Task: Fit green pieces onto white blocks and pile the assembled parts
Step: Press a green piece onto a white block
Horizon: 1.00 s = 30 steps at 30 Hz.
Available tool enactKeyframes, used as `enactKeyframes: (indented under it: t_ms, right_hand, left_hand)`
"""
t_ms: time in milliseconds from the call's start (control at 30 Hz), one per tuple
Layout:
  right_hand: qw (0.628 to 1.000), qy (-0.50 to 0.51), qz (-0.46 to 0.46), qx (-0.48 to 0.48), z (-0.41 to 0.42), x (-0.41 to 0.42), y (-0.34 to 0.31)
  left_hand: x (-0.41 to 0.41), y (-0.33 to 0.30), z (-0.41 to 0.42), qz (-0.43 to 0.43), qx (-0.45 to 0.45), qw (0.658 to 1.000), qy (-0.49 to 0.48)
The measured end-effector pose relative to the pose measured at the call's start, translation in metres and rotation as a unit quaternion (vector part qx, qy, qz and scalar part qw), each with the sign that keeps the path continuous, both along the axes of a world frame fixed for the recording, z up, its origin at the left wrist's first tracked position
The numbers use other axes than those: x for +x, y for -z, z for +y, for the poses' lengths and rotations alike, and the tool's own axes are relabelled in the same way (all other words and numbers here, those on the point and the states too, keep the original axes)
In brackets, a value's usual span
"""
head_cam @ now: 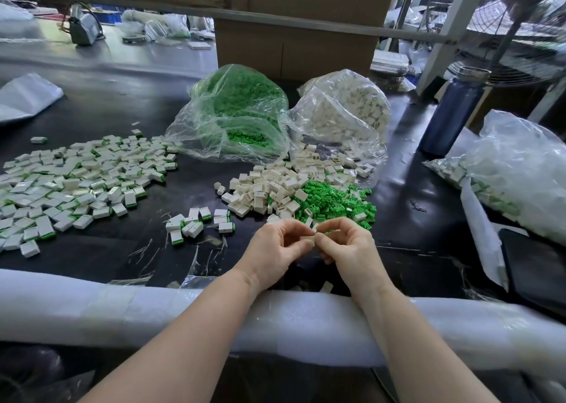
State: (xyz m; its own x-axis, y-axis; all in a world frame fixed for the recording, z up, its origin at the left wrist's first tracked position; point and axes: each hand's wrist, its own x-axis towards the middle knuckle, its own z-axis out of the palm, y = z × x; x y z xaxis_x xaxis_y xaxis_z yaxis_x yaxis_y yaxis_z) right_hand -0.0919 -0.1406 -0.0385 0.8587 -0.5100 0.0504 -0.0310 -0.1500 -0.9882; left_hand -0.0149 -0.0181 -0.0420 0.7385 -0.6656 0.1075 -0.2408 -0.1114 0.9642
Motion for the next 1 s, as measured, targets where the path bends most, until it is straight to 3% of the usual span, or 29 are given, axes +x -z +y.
enactKeyframes:
  t_ms: [133, 300, 767, 1000]
  right_hand:
    - [1.0, 0.002, -0.01, 0.014, -0.0012, -0.001, -0.0002]
    - [0.999, 0.0, -0.024, 0.044, -0.0015, -0.003, -0.0011]
    - [0.996, -0.015, 0.065, -0.062, -0.0011, 0.0008, 0.0033]
    - [0.999, 0.001, -0.003, -0.035, 0.0006, 0.001, 0.0017]
  left_hand:
    - [0.0024, 0.0059, -0.001, -0.056, 0.031, 0.998, -0.008]
    - [0.0046, 0.0071, -0.0024, 0.0, 0.016, 0.999, -0.028]
    - [0.0026, 0.0033, 0.0014, -0.04, 0.092, 0.995, 0.008]
    - [0.0028, 0.0066, -0.0029, -0.034, 0.045, 0.998, -0.009]
